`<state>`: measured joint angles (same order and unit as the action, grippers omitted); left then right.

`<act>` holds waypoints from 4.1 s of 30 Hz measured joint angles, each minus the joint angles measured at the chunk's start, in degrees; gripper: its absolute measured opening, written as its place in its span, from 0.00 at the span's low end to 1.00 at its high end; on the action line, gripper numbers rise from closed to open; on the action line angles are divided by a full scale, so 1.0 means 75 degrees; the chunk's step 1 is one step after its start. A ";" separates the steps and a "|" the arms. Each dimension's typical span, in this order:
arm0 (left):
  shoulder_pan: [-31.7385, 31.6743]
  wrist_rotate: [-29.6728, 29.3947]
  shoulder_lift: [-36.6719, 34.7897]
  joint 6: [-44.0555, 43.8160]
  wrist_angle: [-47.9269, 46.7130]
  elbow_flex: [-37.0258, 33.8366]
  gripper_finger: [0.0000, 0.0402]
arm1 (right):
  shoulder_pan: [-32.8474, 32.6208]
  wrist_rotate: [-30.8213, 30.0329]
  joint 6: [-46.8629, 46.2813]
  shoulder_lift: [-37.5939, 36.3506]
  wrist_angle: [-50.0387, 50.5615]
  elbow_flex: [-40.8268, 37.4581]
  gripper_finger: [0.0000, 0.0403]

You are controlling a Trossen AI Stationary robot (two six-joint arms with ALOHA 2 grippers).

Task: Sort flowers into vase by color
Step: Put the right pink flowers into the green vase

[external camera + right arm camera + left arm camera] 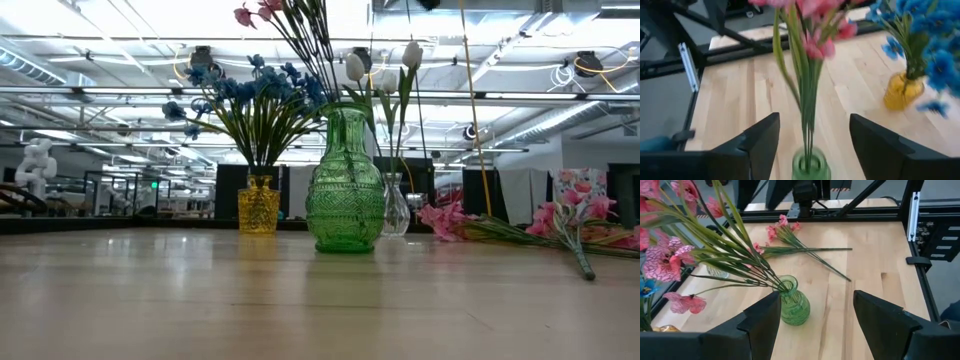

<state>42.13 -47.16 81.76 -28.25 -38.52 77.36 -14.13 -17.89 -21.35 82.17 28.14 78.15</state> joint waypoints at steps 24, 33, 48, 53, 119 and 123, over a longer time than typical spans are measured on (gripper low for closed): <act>0.0000 0.0065 0.0000 0.0003 0.0006 0.0000 0.64 | -0.1085 -0.2841 -0.6873 -0.0851 0.4896 -0.2451 0.56; 0.0000 0.0062 0.0000 0.0037 -0.0013 0.0000 0.64 | -0.1733 -0.2931 -1.0137 -0.0848 0.3484 -0.4128 0.56; 0.0000 0.0059 0.0000 0.0030 -0.0158 0.0000 0.64 | -0.3060 -0.2545 -1.2902 0.0323 0.3723 -0.4234 0.56; 0.0000 0.0056 0.0000 0.0028 -0.0150 0.0000 0.64 | -0.3263 -0.2116 -1.3736 0.1119 0.3896 -0.4234 0.56; -0.0020 -0.0031 0.0000 0.0009 0.0076 0.0000 0.64 | -0.3103 -0.2004 -1.3298 0.1816 0.5688 -0.3189 0.54; -0.0020 -0.0031 0.0000 0.0008 0.0081 -0.0003 0.64 | -0.3107 -0.2005 -1.3442 0.1816 0.4710 -0.3803 0.62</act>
<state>41.98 -47.40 81.76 -28.18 -37.91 77.34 -37.43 -32.93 -122.17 95.79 63.47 49.63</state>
